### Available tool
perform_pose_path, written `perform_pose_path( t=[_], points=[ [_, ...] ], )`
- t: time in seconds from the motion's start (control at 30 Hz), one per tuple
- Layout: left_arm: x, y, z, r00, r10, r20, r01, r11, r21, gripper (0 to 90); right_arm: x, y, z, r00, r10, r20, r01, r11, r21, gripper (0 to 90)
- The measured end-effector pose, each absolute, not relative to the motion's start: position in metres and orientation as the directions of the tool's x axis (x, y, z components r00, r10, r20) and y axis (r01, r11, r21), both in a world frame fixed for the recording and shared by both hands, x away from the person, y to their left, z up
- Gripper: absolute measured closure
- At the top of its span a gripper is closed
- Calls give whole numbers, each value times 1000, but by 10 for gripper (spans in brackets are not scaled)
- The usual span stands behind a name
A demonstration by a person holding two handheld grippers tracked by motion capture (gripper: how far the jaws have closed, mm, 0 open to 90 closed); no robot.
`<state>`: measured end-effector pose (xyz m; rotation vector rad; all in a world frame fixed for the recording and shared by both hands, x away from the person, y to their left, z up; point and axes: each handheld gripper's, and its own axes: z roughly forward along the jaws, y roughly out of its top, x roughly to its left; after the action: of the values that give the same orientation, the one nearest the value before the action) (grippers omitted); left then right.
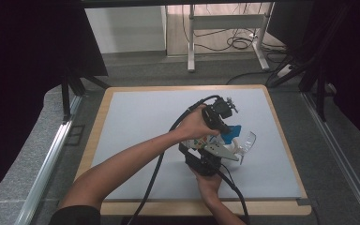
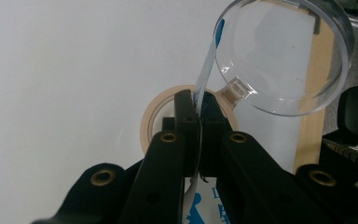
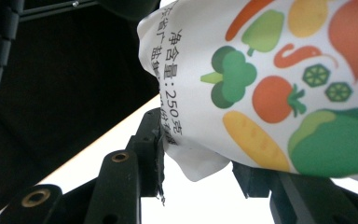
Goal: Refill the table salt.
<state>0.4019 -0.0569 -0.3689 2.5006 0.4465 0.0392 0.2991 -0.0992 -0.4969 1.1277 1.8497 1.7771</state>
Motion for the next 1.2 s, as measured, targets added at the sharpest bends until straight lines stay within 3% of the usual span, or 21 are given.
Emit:
perform_pose_path(
  t=[1.2],
  points=[
    [397,-32,-370,931,347,-112,337,-703,626,897,292,-110,-517,-619,749,235,349,-5,937,573]
  ],
)
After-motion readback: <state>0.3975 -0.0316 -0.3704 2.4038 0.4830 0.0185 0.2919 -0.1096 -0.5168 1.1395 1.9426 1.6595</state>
